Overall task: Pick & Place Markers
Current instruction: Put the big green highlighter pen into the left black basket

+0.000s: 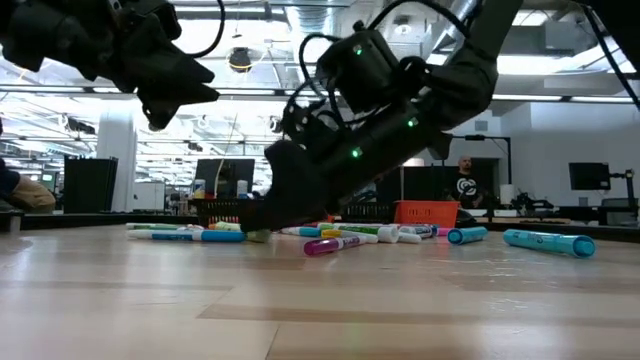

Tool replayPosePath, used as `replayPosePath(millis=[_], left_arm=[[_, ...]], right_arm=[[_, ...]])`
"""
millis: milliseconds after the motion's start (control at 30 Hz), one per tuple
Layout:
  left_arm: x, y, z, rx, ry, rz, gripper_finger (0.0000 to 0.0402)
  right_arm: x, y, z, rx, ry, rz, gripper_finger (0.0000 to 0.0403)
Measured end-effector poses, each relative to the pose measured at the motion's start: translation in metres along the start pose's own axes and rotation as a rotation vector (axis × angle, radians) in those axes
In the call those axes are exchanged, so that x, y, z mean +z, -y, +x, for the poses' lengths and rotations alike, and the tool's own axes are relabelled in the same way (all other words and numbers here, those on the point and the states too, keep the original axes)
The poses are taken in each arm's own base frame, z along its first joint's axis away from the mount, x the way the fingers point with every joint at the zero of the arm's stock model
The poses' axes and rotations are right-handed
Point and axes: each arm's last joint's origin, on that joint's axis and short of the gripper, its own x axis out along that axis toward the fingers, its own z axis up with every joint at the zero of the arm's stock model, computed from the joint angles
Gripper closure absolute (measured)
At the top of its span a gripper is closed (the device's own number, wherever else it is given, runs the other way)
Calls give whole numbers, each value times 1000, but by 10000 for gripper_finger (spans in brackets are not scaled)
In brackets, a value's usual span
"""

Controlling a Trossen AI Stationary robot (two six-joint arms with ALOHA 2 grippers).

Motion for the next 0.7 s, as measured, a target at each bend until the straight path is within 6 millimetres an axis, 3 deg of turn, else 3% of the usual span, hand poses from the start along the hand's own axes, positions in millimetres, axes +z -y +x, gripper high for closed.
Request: replayPosePath(millis=[500, 700], left_arm=[[0, 0, 0, -1, 2, -52, 271], [0, 0, 0, -1, 2, -52, 271]], right_arm=[[-2, 20, 3, -48, -43, 62, 179], [-2, 22, 3, -56, -53, 70, 218]])
